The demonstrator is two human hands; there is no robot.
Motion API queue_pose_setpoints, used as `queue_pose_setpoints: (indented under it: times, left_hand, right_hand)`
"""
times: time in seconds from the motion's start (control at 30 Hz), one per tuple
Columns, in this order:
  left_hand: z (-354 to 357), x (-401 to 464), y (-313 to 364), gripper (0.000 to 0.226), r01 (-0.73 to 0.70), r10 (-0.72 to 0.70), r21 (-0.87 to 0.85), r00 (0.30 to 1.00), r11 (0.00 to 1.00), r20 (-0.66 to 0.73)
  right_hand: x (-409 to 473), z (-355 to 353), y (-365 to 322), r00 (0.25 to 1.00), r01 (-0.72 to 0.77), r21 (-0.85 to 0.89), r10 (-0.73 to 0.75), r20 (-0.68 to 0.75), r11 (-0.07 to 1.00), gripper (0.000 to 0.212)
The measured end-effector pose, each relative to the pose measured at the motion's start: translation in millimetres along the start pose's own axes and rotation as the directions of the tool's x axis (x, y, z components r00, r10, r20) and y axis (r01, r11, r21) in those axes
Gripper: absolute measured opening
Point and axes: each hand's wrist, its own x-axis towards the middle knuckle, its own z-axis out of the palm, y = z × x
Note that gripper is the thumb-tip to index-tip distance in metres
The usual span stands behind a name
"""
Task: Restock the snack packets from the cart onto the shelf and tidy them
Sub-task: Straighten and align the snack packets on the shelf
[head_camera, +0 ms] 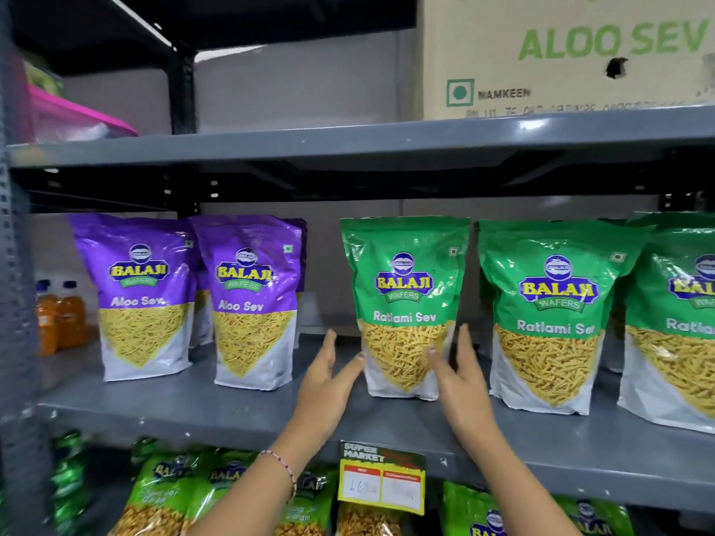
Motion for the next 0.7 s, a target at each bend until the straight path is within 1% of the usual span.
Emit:
queue_pose_setpoints:
  times: [0.03, 0.07, 0.1, 0.13, 0.2, 0.27, 0.33, 0.4, 0.43, 0.5, 0.53, 0.6, 0.63, 0.7]
  left_hand:
    - [-10, -3, 2, 0.072, -0.056, 0.054, -0.022, 0.994, 0.998, -0.091]
    - [-28, -5, 3, 0.070, -0.117, 0.111, -0.023, 0.977, 0.993, -0.183]
    - [-46, -5, 2, 0.067, -0.158, 0.147, -0.020, 0.953, 0.987, -0.266]
    - [-64, -3, 5, 0.065, -0.183, 0.163, -0.028, 0.926, 0.983, -0.339]
    - [-100, 6, 4, 0.063, -0.204, 0.156, -0.068, 0.891, 0.977, -0.427]
    - [-128, 16, 0, 0.063, -0.142, 0.102, -0.052, 0.881, 0.989, -0.462]
    - [-152, 24, -5, 0.066, -0.035, 0.034, 0.005, 0.904, 0.999, -0.427]
    - [-166, 30, -14, 0.071, 0.065, -0.061, 0.000, 0.928, 0.998, -0.369]
    - [-170, 31, -16, 0.067, 0.095, -0.089, 0.001, 0.935, 0.995, -0.343]
    - [-172, 30, -18, 0.052, 0.104, -0.078, 0.084, 0.961, 0.991, -0.267]
    - [-171, 29, -20, 0.051, 0.093, -0.064, 0.123, 0.973, 0.988, -0.222]
    - [-172, 28, -23, 0.059, 0.083, -0.056, 0.149, 0.982, 0.985, -0.180]
    - [-172, 27, -23, 0.059, 0.078, -0.049, 0.163, 0.984, 0.984, -0.171]
    - [-174, 28, -23, 0.053, 0.086, -0.051, 0.207, 0.984, 0.974, -0.172]
  right_hand:
    - [-6, 1, -4, 0.995, 0.076, -0.046, -0.079, -0.060, 0.996, 0.071]
    - [-13, 10, -10, 0.984, 0.150, -0.063, -0.156, -0.088, 0.987, 0.067]
    - [-21, 20, -15, 0.971, 0.215, -0.047, -0.219, -0.093, 0.975, 0.064]
    - [-26, 36, -18, 0.966, 0.248, 0.008, -0.247, -0.073, 0.969, 0.061]
    - [-33, 79, -19, 0.973, 0.224, 0.127, -0.230, 0.031, 0.966, 0.059]
    - [-36, 128, -17, 0.967, 0.157, 0.124, -0.178, 0.184, 0.980, 0.059]
    - [-35, 171, -10, 0.940, 0.096, 0.083, -0.117, 0.321, 0.992, 0.066]
    - [-30, 198, -3, 0.922, 0.038, 0.047, -0.053, 0.384, 0.998, 0.072]
    - [-28, 208, -1, 0.919, -0.001, 0.038, -0.014, 0.394, 0.999, 0.075]
    - [-27, 218, 3, 0.921, -0.046, 0.042, 0.026, 0.388, 0.998, 0.073]
    - [-26, 219, 5, 0.926, -0.050, 0.036, 0.033, 0.376, 0.998, 0.070]
    - [-26, 220, 7, 0.933, -0.055, 0.019, 0.045, 0.357, 0.998, 0.066]
    - [-26, 220, 7, 0.934, -0.061, 0.016, 0.052, 0.353, 0.998, 0.068]
    - [-24, 220, 5, 0.933, -0.078, 0.012, 0.068, 0.353, 0.997, 0.072]
